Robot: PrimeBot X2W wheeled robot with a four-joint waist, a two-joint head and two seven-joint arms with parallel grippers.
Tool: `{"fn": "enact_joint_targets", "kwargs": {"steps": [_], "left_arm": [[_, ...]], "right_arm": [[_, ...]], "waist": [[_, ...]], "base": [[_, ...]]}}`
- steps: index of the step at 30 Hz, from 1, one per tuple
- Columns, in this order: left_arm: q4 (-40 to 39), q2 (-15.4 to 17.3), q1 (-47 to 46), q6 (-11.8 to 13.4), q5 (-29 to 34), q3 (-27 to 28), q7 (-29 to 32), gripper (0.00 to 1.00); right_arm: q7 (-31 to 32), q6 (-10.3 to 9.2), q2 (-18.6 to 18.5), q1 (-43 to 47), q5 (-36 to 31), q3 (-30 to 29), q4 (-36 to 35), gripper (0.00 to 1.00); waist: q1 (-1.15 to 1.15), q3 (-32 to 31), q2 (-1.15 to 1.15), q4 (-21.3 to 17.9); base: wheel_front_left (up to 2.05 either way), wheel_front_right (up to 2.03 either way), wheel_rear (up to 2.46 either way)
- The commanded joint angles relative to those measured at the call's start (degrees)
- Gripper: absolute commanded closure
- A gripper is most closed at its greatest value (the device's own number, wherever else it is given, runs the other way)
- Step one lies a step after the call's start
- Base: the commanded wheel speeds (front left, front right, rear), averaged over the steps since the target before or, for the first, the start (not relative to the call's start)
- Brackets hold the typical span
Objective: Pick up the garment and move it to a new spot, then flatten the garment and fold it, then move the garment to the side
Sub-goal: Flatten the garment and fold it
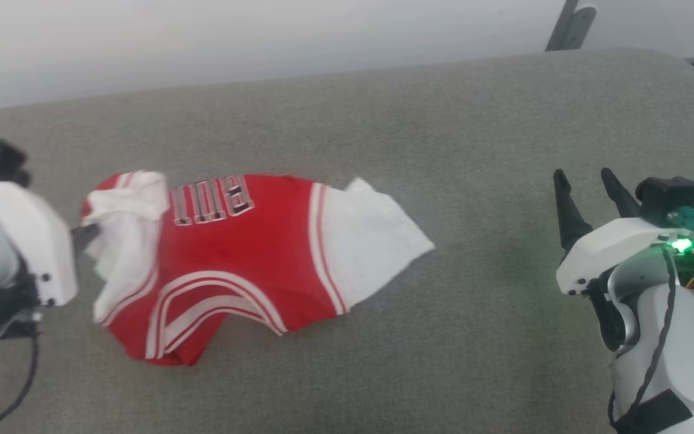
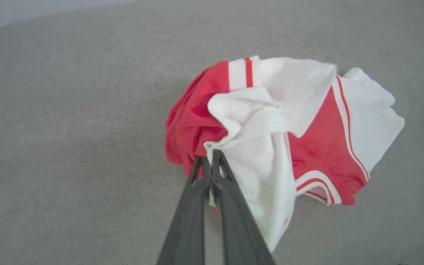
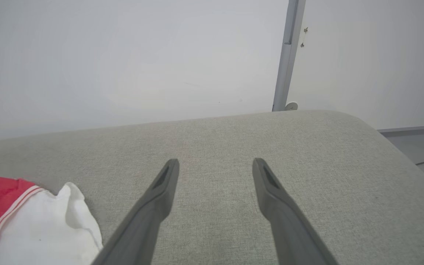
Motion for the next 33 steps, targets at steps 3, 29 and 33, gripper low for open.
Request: {"fn": "enact_joint_targets", "kwargs": {"steps": [3,29,33], "left_arm": [[1.67,0.59,3.69,1.46,-2.38,2.15,-1.50,1.00],[14.07,-5.86,2.08,-3.13,2.21,2.16,-17.40,0.00],[11.84,-6.55,2.91,-4.16,4.40,2.97,-24.58,0.00]], "right_arm": [[0.53,0.03,0.07,0.75,-0.50,0.10,-0.92,0.00],[9.94,0.03,0.04,0.27,2.61,10.32,-0.65,0.00],[15.31,0.03,-0.28,-0.92,3.68,12.10,1.46,0.00]], "waist": [[0.00,0.16,0.00,0.69],[0.00,-1.63,0.00,8.65],[0.00,-1.96,0.00,11.89]], "base": [[0.00,0.00,0.00],[0.00,0.00,0.00],[0.00,0.00,0.00]]}}
